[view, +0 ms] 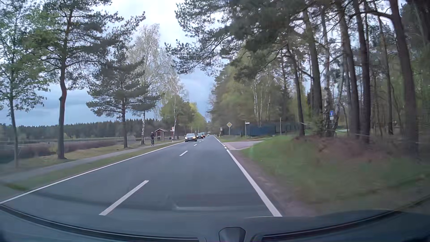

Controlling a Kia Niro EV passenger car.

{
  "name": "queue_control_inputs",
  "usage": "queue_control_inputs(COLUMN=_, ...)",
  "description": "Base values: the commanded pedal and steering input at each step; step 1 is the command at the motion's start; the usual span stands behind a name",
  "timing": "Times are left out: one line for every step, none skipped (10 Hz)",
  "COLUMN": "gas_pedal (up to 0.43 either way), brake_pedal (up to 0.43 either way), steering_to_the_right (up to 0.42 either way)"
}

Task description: Follow the waypoints while adhering to traffic rules and regulations

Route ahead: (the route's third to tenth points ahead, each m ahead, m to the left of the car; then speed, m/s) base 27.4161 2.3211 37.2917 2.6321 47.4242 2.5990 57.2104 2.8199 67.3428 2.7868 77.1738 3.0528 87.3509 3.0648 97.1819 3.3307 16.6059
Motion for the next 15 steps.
queue_control_inputs(gas_pedal=0.087, brake_pedal=0.000, steering_to_the_right=-0.005)
queue_control_inputs(gas_pedal=0.087, brake_pedal=0.000, steering_to_the_right=-0.005)
queue_control_inputs(gas_pedal=0.079, brake_pedal=0.000, steering_to_the_right=-0.003)
queue_control_inputs(gas_pedal=0.079, brake_pedal=0.000, steering_to_the_right=-0.001)
queue_control_inputs(gas_pedal=0.079, brake_pedal=0.000, steering_to_the_right=-0.001)
queue_control_inputs(gas_pedal=0.079, brake_pedal=0.000, steering_to_the_right=-0.001)
queue_control_inputs(gas_pedal=0.079, brake_pedal=0.000, steering_to_the_right=-0.002)
queue_control_inputs(gas_pedal=0.079, brake_pedal=0.000, steering_to_the_right=-0.002)
queue_control_inputs(gas_pedal=0.079, brake_pedal=0.000, steering_to_the_right=-0.002)
queue_control_inputs(gas_pedal=0.079, brake_pedal=0.000, steering_to_the_right=-0.002)
queue_control_inputs(gas_pedal=0.079, brake_pedal=0.000, steering_to_the_right=-0.003)
queue_control_inputs(gas_pedal=0.079, brake_pedal=0.000, steering_to_the_right=-0.002)
queue_control_inputs(gas_pedal=0.079, brake_pedal=0.000, steering_to_the_right=-0.002)
queue_control_inputs(gas_pedal=0.079, brake_pedal=0.000, steering_to_the_right=-0.002)
queue_control_inputs(gas_pedal=0.079, brake_pedal=0.000, steering_to_the_right=-0.002)
